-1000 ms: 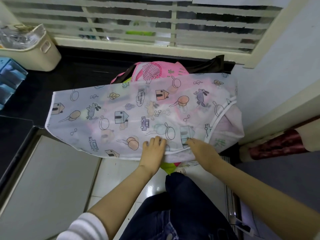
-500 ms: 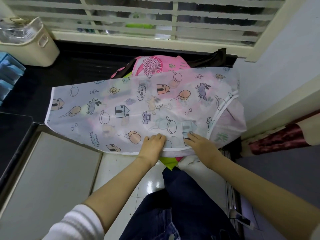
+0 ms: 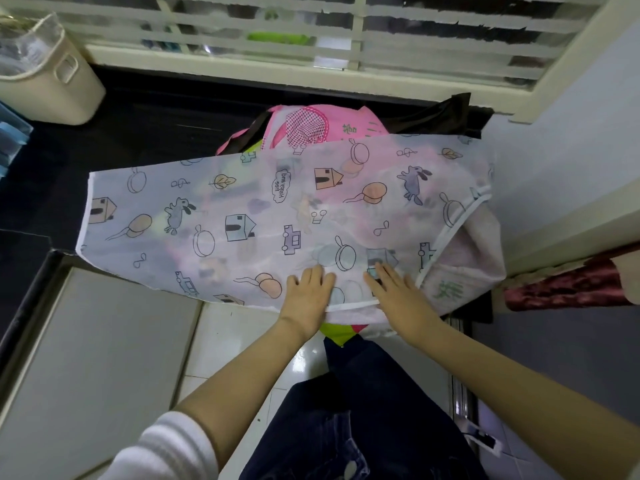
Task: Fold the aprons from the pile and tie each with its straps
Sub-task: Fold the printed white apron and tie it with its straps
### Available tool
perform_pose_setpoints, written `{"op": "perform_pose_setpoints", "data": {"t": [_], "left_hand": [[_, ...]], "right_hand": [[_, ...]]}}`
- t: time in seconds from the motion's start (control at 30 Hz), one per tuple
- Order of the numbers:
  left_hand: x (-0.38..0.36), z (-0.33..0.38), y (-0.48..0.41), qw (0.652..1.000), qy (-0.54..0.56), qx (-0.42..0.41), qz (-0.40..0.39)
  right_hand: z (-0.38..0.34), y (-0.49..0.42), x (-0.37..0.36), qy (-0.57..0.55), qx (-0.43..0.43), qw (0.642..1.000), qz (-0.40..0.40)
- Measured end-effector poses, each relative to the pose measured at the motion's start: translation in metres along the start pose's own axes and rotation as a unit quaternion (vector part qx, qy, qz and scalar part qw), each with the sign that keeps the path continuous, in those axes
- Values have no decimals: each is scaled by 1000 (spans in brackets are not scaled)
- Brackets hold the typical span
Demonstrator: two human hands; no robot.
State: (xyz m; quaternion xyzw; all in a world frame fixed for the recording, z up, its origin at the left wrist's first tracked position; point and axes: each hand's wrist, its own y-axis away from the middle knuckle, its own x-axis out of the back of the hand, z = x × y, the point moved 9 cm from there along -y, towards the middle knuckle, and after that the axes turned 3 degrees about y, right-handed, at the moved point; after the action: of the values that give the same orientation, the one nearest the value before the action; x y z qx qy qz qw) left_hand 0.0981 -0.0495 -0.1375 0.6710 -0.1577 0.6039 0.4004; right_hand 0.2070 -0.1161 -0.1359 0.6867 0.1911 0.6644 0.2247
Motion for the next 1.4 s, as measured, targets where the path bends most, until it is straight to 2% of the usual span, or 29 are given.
{"op": "perform_pose_setpoints", "data": {"t": [0.13, 0.2, 0.4, 0.6, 0.73, 0.83, 0.9, 1.03, 1.13, 1.23, 1.4], "left_hand": [[6, 0, 3, 1000, -4, -3, 6], [13, -6, 6, 999, -30, 7, 41], [31, -24, 25, 990, -39, 83, 104], [38, -43, 48, 987, -40, 118, 98], [36, -58, 68, 983, 19, 145, 110], [27, -50, 80, 991, 60, 107, 51], [25, -44, 90, 990, 103, 90, 28], [9, -46, 99, 964, 244, 102, -29], [3, -43, 98, 949, 265, 115, -123], [6, -47, 97, 930, 283, 114, -206], [41, -76, 86, 917, 291, 111, -251]], "right_hand": [[4, -1, 13, -17, 21, 999, 19], [7, -2, 21, -32, 29, 998, 41], [9, 4, 35, -54, 15, 994, 98], [16, 27, 48, -4, 4, 985, 173], [27, 44, 52, -19, 1, 982, 189], [28, 57, 49, 33, 23, 978, 204], [37, 58, 35, 47, 13, 983, 176], [46, 61, 27, 95, -7, 985, 147], [45, 69, 28, 155, -23, 985, 73], [58, 67, 26, 158, -44, 987, -8], [90, 49, 61, 110, -63, 991, -52]]}}
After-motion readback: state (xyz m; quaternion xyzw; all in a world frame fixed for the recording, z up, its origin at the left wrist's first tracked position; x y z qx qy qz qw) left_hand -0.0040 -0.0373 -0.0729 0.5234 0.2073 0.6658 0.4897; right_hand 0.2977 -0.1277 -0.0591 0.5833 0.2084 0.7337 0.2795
